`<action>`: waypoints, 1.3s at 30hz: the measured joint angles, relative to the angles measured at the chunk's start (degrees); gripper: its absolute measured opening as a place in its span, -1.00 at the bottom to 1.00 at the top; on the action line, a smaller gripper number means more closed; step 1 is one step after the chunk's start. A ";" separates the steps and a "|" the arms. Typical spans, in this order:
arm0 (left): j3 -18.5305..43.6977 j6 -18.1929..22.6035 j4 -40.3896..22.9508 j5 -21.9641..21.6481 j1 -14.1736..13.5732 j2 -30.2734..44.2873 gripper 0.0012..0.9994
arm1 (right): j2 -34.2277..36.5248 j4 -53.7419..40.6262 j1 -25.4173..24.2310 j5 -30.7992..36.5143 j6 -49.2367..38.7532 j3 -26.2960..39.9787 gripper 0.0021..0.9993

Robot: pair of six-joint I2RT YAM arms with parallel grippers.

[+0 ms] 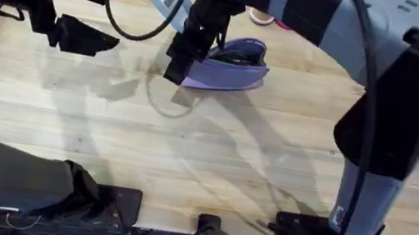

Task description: Unzip the bag, pick up the pens from the table one at a time and place them inside, then zip the bag closed.

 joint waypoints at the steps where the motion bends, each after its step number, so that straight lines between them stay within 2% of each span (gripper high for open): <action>1: 0.00 0.00 0.01 0.00 0.00 0.00 0.99 | 0.00 0.00 -0.03 0.00 0.00 0.00 0.65; 8: 0.00 0.00 0.02 0.00 0.00 0.00 0.99 | 0.02 0.00 -0.37 0.17 0.02 0.00 -0.01; 14: 0.00 0.00 0.02 0.00 0.00 0.00 0.99 | 0.00 0.34 -0.59 1.63 -0.04 0.00 -0.76; 16: 0.00 0.00 0.02 0.00 0.00 0.00 0.99 | 0.00 0.49 -0.59 2.01 -0.02 -0.01 -0.91; 39: 0.00 0.00 -0.22 0.59 0.00 0.00 0.99 | -0.98 1.23 -0.59 2.77 0.86 -0.02 -0.94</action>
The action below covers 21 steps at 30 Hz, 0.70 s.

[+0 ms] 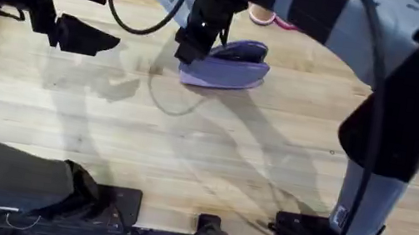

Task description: Unzip the bag, pick up the pens from the table one at a time and place them inside, then zip the bag closed.

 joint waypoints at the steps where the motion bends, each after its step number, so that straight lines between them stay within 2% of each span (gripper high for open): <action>1: 0.00 0.00 0.00 0.05 0.00 0.00 0.99 | -0.47 -0.03 0.00 0.14 0.04 0.00 -0.94; 9: 0.00 0.03 0.00 1.42 -1.29 0.05 0.99 | -5.38 -0.24 -0.57 1.06 0.23 -0.02 -0.94; 21: 0.00 1.76 0.05 5.08 -9.72 6.32 0.99 | -6.75 -0.42 -0.55 1.05 2.40 -0.02 -0.94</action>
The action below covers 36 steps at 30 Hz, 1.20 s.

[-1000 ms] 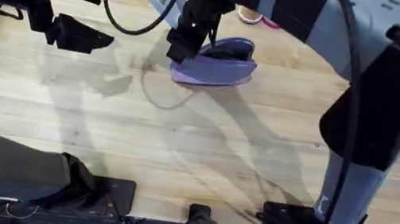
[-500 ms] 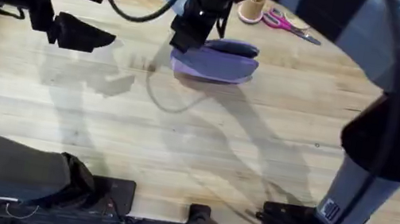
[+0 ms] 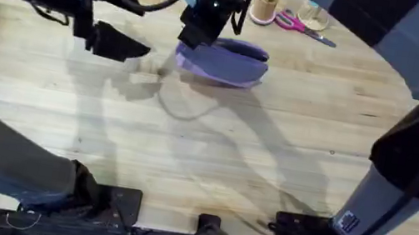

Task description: Unzip the bag, pick up the pens from the table one at a time and place them inside, then zip the bag closed.

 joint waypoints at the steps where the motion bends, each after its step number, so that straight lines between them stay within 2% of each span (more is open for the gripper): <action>1: 0.00 0.22 0.04 0.38 -0.70 0.24 0.99 | 0.01 -0.01 0.00 0.00 0.00 0.00 -0.94; 9: 0.00 1.02 0.29 1.80 -6.07 2.76 0.99 | 0.01 0.00 0.00 0.00 0.17 0.00 -0.94; 19: 0.00 1.26 3.24 2.20 -10.05 3.90 0.99 | 0.01 0.00 0.00 0.00 0.20 0.00 -0.94; 27: 0.00 1.28 3.27 6.41 -12.15 7.47 0.99 | 0.01 -0.07 -0.02 0.00 0.42 -0.09 -0.94; 35: 0.00 1.25 4.43 6.26 -13.66 8.13 0.98 | -0.01 0.03 -0.25 -0.27 0.64 -0.09 -0.94; 36: 0.00 1.26 4.49 6.18 -13.72 8.15 0.87 | 0.01 0.04 -0.26 -0.34 0.75 -0.09 -0.94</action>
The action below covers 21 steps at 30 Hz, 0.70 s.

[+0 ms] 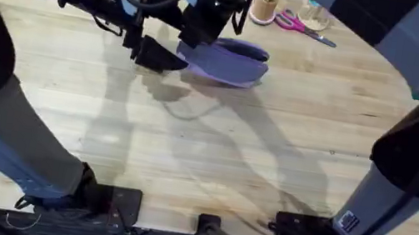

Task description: Unzip the bag, pick up the pens from the table one at a time and place them inside, then zip the bag closed.

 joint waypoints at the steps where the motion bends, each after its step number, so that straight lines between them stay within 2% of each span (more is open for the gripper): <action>1: 0.00 -0.02 0.05 -0.06 -0.06 0.00 0.79 | 0.00 0.00 -0.02 -0.08 0.08 0.00 -0.94; 7: 0.00 0.02 0.48 -0.21 -0.14 0.00 -0.08 | 0.00 -0.15 -0.04 -0.36 0.17 0.00 -0.94; 13: 0.00 0.22 1.14 -0.84 -0.14 0.00 -0.76 | -0.02 -0.98 -0.04 -1.25 0.64 0.00 -0.94; 15: 0.00 0.20 1.12 -0.85 -0.14 0.00 -0.89 | 0.00 -1.04 -0.04 -1.41 0.71 0.00 -0.94; 21: 0.00 0.20 1.10 -0.84 -0.14 0.00 -0.92 | -0.01 -1.03 -0.04 -1.41 0.69 0.00 -0.94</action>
